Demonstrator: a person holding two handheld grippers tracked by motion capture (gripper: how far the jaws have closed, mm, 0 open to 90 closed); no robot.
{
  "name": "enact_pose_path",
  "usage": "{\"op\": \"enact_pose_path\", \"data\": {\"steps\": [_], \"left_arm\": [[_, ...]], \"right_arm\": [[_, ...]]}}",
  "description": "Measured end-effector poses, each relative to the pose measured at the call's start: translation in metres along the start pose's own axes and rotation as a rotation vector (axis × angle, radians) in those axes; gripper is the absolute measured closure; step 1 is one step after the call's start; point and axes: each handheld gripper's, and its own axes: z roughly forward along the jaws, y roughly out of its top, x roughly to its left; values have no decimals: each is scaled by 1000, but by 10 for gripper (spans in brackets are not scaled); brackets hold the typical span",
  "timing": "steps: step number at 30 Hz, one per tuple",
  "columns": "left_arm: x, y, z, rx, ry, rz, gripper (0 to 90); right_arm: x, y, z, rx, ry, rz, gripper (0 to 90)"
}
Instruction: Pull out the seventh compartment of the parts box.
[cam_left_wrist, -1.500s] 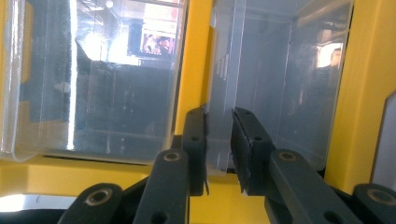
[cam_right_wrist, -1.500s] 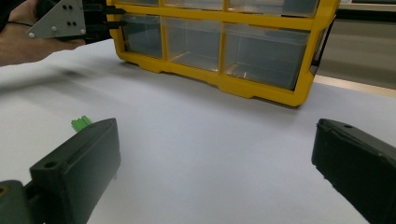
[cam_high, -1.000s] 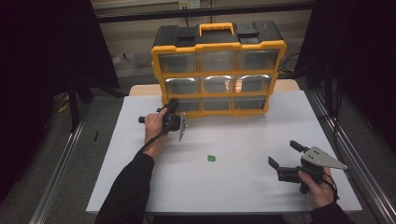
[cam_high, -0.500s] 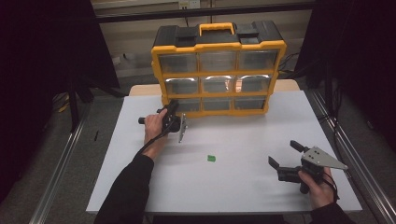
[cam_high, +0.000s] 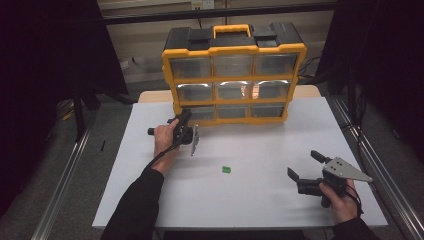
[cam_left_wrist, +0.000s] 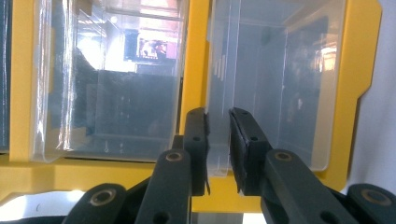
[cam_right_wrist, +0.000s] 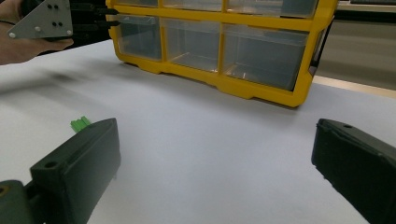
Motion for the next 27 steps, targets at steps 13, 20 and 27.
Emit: {"op": "enact_pose_path", "data": {"steps": [13, 20, 27], "left_arm": [[0, 2, -6, 1, -13, -2, 780], [-1, 2, -11, 1, 22, 2, 779], [-5, 2, -14, -4, 23, -32, 777]], "right_arm": [[0, 0, -1, -3, 1, 4, 11], [0, 1, -2, -17, 4, 4, 11], [-1, 2, -2, -19, 6, 6, 10]]}}
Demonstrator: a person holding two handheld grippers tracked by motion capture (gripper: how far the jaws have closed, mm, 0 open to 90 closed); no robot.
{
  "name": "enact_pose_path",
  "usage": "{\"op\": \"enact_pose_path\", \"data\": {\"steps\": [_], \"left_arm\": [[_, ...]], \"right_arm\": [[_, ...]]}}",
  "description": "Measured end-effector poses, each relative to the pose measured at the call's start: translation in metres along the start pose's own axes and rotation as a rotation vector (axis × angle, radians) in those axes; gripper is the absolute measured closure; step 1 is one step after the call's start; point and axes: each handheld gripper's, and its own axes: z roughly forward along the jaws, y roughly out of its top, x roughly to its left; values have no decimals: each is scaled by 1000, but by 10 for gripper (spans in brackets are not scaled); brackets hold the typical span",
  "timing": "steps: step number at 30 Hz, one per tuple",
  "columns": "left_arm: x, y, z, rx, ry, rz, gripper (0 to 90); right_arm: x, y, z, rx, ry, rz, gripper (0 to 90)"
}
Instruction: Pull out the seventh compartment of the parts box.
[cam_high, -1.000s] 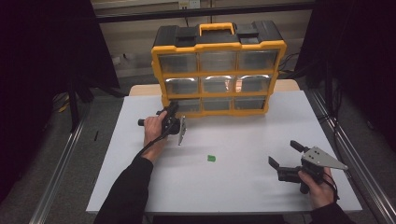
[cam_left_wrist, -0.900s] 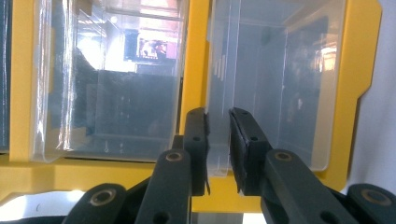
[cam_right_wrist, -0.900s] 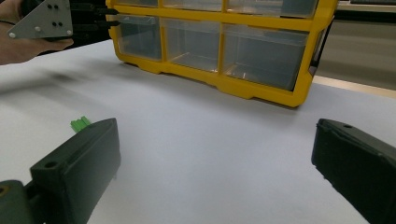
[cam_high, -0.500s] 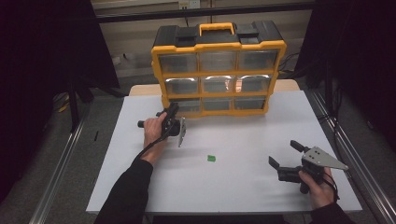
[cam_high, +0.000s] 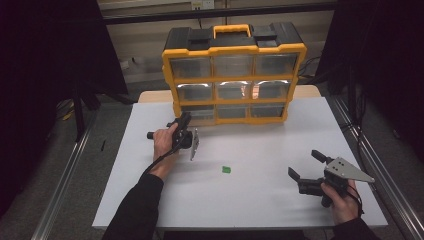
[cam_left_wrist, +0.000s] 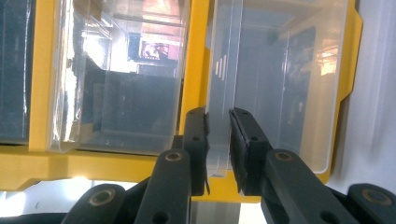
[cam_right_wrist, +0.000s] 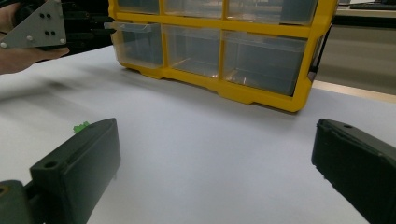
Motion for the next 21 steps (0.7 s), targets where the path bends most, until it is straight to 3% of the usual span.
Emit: {"op": "enact_pose_path", "data": {"steps": [2, 3, 4, 5, 6, 10, 11, 12, 13, 14, 15, 16, 21], "left_arm": [[1, 0, -1, -3, 7, 13, 776], [0, -1, -1, -5, 2, 1, 776], [2, 0, -2, 9, -25, 38, 776], [2, 0, -2, 9, -25, 38, 776], [0, 0, -3, 1, -5, 10, 776], [1, 1, -6, 4, 1, 29, 776], [-4, 0, -4, -44, 12, -46, 775], [-2, 0, -8, -6, 9, -7, 775], [-2, 0, -8, -6, 9, -7, 775], [-2, 0, -9, -5, 9, -14, 775], [-5, 0, -6, -52, 25, -67, 774], [-2, 0, -8, -26, -3, -15, 775], [-2, 1, -12, -22, 18, -14, 775]], "right_arm": [[0, 0, 0, -2, -2, 4, 10], [0, 0, 0, -2, -1, 4, 10], [0, 0, 0, -2, -1, 5, 10], [0, 0, 0, -3, -1, 4, 10], [0, 0, 0, -3, -1, 4, 10], [-1, 0, -1, -3, -2, 0, 10], [-1, 0, -1, -3, -2, 1, 10], [-1, 0, -1, -2, -2, 2, 10], [-1, 0, -1, -2, -1, 2, 10], [-1, 0, -1, -2, -2, 3, 10], [-1, 0, -1, -4, -1, 2, 10], [0, 0, -1, -8, -2, 10, 10], [0, 0, -1, -7, -2, 6, 10]]}}
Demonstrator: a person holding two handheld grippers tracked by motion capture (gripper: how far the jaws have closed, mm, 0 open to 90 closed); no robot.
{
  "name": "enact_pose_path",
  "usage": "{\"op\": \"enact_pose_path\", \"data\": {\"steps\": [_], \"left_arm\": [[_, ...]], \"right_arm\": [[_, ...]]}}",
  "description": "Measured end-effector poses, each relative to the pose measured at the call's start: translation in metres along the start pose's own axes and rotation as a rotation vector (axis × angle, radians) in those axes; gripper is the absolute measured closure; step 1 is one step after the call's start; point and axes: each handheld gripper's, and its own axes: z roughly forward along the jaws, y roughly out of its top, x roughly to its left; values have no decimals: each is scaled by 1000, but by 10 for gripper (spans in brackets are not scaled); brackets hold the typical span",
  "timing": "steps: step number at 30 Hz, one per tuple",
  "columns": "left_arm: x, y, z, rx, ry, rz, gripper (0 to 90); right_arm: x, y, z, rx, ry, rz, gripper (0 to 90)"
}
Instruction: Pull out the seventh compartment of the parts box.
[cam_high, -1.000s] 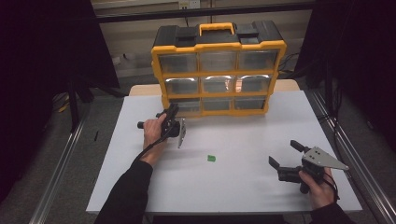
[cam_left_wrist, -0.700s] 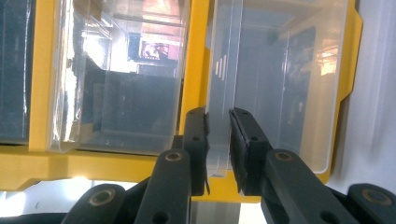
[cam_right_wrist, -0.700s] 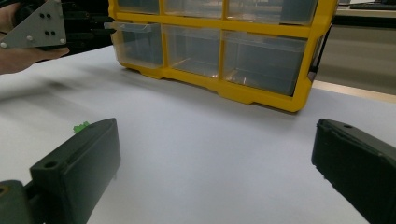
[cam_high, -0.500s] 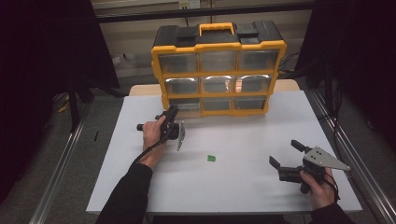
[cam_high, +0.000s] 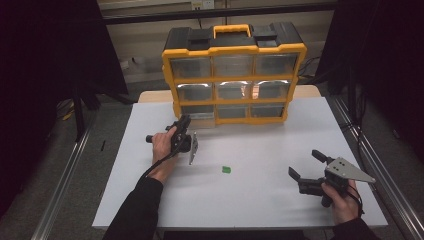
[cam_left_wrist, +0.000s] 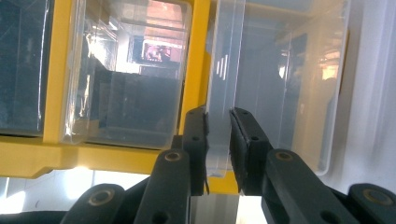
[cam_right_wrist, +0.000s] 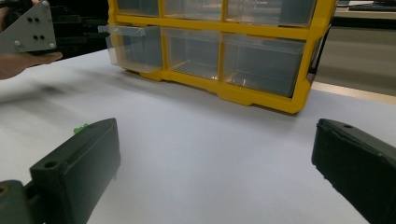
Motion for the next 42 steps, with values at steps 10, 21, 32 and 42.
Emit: {"op": "enact_pose_path", "data": {"steps": [10, 21, 32, 42], "left_arm": [[-2, 1, -4, -14, 1, 6, 776], [-2, 1, -10, -20, 7, 12, 776], [-5, 2, -15, -30, 6, -2, 775], [-5, 3, -22, -22, -7, 15, 774]], "right_arm": [[0, 0, 0, 1, -1, 3, 10], [0, 0, 0, -2, -2, 0, 10], [0, 0, 0, -3, -1, -2, 10], [0, 0, 0, 0, -1, 2, 10]]}}
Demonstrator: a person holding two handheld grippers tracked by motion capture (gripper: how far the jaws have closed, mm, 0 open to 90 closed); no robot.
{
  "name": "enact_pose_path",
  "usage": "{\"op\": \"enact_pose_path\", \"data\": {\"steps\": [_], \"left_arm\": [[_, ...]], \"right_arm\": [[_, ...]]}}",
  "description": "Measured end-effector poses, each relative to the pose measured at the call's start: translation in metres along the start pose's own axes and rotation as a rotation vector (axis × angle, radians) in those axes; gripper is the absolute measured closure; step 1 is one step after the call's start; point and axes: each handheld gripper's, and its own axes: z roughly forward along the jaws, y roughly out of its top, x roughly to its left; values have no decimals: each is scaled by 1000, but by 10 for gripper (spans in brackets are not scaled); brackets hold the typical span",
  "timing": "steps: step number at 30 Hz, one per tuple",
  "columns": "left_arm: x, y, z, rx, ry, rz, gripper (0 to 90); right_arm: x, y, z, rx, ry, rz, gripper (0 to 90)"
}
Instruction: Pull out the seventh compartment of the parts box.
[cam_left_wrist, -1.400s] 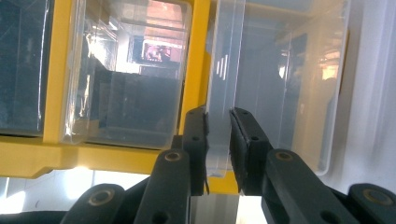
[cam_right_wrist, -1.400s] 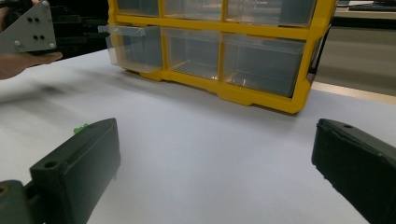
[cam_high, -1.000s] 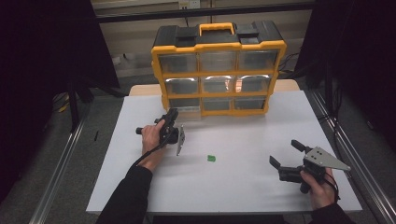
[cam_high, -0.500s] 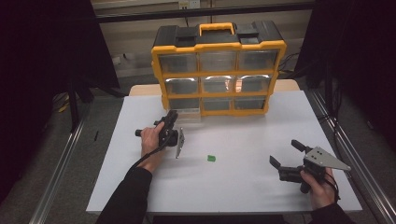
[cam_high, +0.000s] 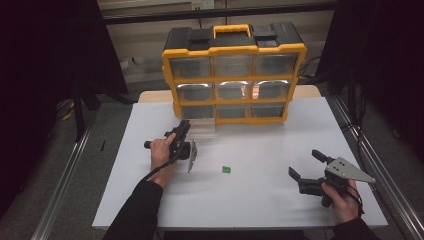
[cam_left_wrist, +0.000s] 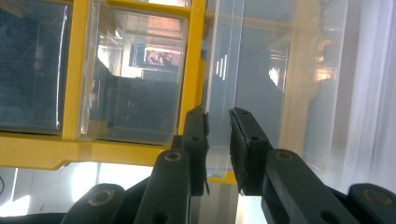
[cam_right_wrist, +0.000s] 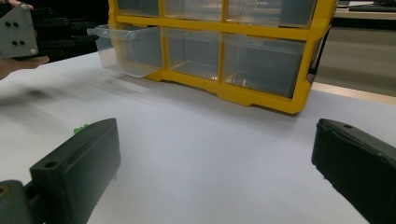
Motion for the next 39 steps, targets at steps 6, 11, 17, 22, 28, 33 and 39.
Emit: {"op": "enact_pose_path", "data": {"steps": [6, 11, 17, 22, 28, 33, 39], "left_arm": [[-1, 0, -1, -21, 8, -23, 775], [-1, -1, -3, -22, -5, -23, 774], [1, 0, -9, -3, -12, 19, 774], [-1, 2, -14, -14, -10, 13, 772], [-1, 2, -15, -5, -19, 8, 772], [-3, 2, -15, -29, -9, -17, 771], [-2, 2, -18, -1, -23, -6, 768]], "right_arm": [[0, 0, 0, 0, 0, -2, 10], [0, 0, 0, -1, -1, -2, 10], [0, 0, 0, -1, 1, -1, 10], [0, 0, 1, -5, -2, -1, 10], [0, 0, 1, -1, 3, -3, 10], [0, 0, 1, -1, 1, -3, 10], [0, 0, 1, -2, -1, -1, 10]]}}
